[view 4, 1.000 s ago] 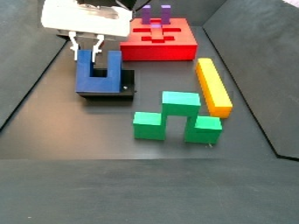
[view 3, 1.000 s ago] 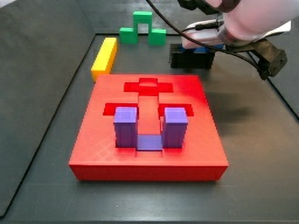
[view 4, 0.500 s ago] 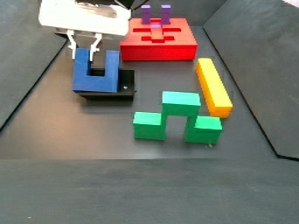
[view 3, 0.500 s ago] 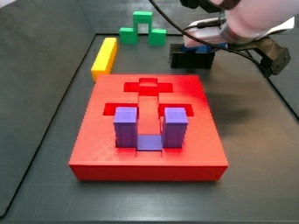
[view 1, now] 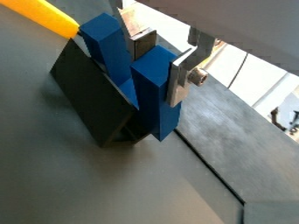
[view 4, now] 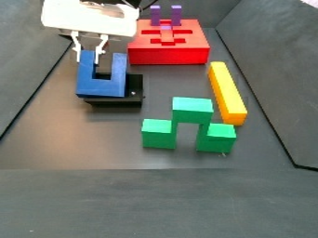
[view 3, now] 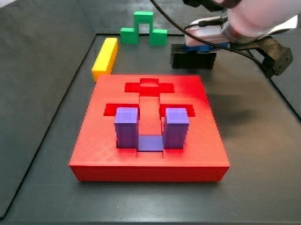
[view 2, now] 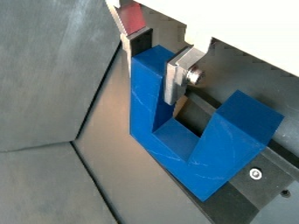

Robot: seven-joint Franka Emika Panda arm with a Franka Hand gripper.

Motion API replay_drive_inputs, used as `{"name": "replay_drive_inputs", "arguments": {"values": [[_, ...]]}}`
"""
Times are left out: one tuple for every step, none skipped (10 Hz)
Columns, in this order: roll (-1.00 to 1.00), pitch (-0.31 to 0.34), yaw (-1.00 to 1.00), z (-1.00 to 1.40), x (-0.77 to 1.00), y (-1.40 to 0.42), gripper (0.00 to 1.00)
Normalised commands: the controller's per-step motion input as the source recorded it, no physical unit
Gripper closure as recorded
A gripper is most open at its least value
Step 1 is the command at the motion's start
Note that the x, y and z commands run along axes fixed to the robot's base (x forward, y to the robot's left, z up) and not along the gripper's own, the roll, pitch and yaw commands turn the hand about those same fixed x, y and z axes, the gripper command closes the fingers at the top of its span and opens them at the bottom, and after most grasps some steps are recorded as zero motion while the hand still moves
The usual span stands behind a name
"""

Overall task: Pick up the blue object. Move up. Place the blue object on the fixture. Regrasp the blue object. Move to above the board. Insert the blue object.
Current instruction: Regrasp the blue object, then move to above the board.

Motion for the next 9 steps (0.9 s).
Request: {"name": "replay_drive_inputs", "arguments": {"values": [[0.00,0.000,0.00,0.00,0.00,0.00,1.00],[0.00,0.000,0.00,0.00,0.00,0.00,1.00],[0.00,0.000,0.00,0.00,0.00,0.00,1.00],[0.00,0.000,0.00,0.00,0.00,0.00,1.00],[0.00,0.000,0.00,1.40,0.00,0.00,1.00],[-0.04,0.024,-0.02,1.40,-0.01,0.00,1.00],[-0.08,0.038,-0.03,1.40,-0.03,0.00,1.00],[-0.05,0.032,-0.01,1.40,-0.02,0.01,1.00],[-0.02,0.064,0.00,1.40,-0.01,-0.01,1.00]]}}
